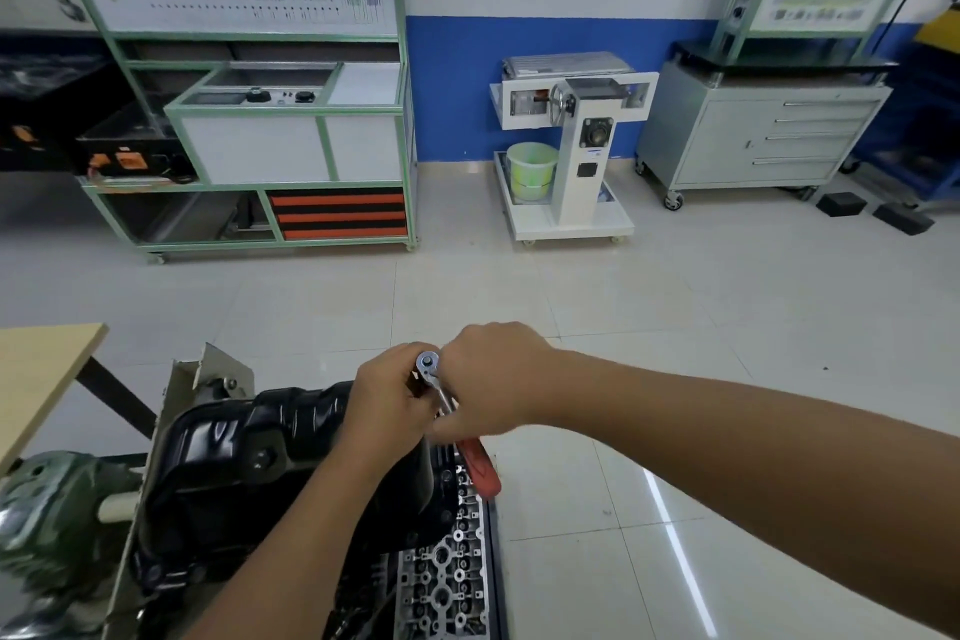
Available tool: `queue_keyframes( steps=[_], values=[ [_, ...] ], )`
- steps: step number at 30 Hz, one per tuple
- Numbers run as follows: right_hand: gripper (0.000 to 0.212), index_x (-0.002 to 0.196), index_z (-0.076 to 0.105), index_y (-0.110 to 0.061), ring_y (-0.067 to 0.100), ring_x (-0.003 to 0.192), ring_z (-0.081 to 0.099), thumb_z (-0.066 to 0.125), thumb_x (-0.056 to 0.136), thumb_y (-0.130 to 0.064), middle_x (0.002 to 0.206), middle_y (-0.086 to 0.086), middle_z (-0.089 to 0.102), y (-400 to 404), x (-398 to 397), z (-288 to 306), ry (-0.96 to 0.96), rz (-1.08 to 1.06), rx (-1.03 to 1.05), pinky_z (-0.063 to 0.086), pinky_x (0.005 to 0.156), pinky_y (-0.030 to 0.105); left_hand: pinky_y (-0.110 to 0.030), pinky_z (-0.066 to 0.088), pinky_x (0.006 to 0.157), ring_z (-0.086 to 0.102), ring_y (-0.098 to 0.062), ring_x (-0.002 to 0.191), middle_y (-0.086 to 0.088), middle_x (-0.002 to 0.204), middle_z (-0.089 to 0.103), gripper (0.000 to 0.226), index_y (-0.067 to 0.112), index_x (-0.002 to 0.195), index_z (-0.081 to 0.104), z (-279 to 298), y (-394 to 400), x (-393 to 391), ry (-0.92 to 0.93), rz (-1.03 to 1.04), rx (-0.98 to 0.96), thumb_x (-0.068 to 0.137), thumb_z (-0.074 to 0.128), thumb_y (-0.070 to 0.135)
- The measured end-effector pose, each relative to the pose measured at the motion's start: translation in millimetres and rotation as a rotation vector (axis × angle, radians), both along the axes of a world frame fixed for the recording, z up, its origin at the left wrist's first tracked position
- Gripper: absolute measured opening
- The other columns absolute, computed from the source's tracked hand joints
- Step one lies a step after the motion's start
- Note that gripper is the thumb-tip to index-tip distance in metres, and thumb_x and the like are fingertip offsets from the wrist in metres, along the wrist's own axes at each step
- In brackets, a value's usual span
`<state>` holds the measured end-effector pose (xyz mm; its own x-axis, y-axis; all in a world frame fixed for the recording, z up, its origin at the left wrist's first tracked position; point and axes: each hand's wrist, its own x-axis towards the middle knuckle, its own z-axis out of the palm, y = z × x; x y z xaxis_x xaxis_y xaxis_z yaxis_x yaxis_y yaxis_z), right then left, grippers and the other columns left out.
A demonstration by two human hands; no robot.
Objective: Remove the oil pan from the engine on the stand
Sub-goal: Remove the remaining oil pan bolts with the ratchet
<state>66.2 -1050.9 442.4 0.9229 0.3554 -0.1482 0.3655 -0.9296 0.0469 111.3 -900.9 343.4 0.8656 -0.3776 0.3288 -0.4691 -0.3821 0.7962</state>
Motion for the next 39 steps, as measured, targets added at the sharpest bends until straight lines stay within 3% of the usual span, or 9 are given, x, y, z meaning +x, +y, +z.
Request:
queue_keyframes(
  steps=[6,11,13,18,22,25,28,34,39],
  values=[
    [0.015,0.081,0.051,-0.014,0.021,0.057,0.044,0.062,0.090,-0.009,0.085,0.004,0.052,-13.0,35.2,20.5,-0.153,-0.145,-0.263,0.031,0.049,0.029,-0.026,0.047,0.053,0.061,-0.015,0.052,0.005,0.065,0.068,0.018,0.037,0.090,0.065,2.6,12.9,5.3,0.154,-0.133,0.047,0.089,0.074,0.021],
    [0.011,0.086,0.051,-0.014,0.023,0.074,0.050,0.058,0.090,-0.007,0.072,0.002,0.038,7.4,15.3,-7.4,-0.060,-0.106,-0.226,0.026,0.047,0.030,-0.024,0.039,0.053,0.050,-0.010,0.050,0.021,0.098,0.073,0.050,0.038,0.115,0.058,6.3,11.3,5.5,0.150,-0.173,0.045,0.079,0.050,0.003],
    [0.024,0.075,0.042,-0.016,0.024,0.073,0.046,0.059,0.089,-0.009,0.076,0.003,0.044,6.4,17.2,-5.8,-0.073,-0.215,-0.166,0.033,0.053,0.030,-0.022,0.042,0.055,0.054,-0.009,0.055,0.019,0.094,0.073,0.059,0.043,0.120,0.059,6.8,16.4,6.7,0.180,-0.273,0.068,0.073,0.049,0.009],
    [0.022,0.070,0.045,-0.018,0.018,0.058,0.047,0.060,0.086,-0.015,0.074,0.001,0.049,4.8,13.9,4.5,0.034,-0.332,-0.102,0.036,0.056,0.029,-0.039,0.055,0.070,0.062,-0.016,0.070,0.008,0.080,0.068,0.015,0.033,0.095,0.068,7.5,14.1,7.8,0.131,-0.300,0.137,0.080,0.068,0.036],
    [0.020,0.068,0.049,-0.019,0.016,0.053,0.049,0.062,0.081,-0.027,0.065,-0.004,0.051,15.2,3.3,9.1,0.221,-0.263,0.015,0.034,0.050,0.025,-0.024,0.044,0.059,0.057,-0.010,0.067,0.016,0.074,0.064,0.013,0.038,0.076,0.060,7.8,7.2,8.2,0.076,-0.107,0.032,0.065,0.058,0.045],
    [0.006,0.079,0.060,-0.019,0.023,0.063,0.056,0.063,0.084,-0.018,0.073,-0.001,0.052,5.9,22.4,24.1,0.031,-0.209,-0.123,0.038,0.054,0.027,-0.028,0.043,0.063,0.057,-0.011,0.070,0.011,0.075,0.060,0.017,0.032,0.075,0.063,5.5,6.6,9.7,0.018,-0.127,0.079,0.076,0.078,0.026],
    [0.018,0.075,0.051,-0.018,0.025,0.061,0.051,0.062,0.089,-0.012,0.071,0.000,0.045,-1.9,31.2,27.2,-0.167,-0.228,-0.241,0.040,0.056,0.029,-0.033,0.047,0.067,0.058,-0.013,0.071,0.007,0.076,0.062,0.016,0.025,0.078,0.065,6.7,10.8,14.9,0.089,-0.187,0.099,0.081,0.080,0.025],
    [0.029,0.063,0.047,-0.020,0.014,0.052,0.048,0.072,0.073,-0.029,0.061,-0.004,0.050,12.3,12.5,10.7,0.091,-0.255,0.008,0.032,0.049,0.023,-0.016,0.039,0.056,0.054,-0.003,0.059,0.018,0.066,0.062,0.014,0.048,0.069,0.062,14.8,4.9,17.8,0.096,-0.142,0.061,0.071,0.062,0.034],
    [0.021,0.073,0.048,-0.018,0.022,0.059,0.048,0.061,0.088,-0.010,0.070,0.000,0.043,-4.9,30.1,17.6,-0.215,-0.225,-0.223,0.036,0.054,0.028,-0.015,0.042,0.055,0.054,-0.004,0.053,0.018,0.072,0.065,0.016,0.036,0.082,0.068,12.2,13.4,27.1,0.220,-0.282,0.073,0.071,0.076,0.044]
  ],
)
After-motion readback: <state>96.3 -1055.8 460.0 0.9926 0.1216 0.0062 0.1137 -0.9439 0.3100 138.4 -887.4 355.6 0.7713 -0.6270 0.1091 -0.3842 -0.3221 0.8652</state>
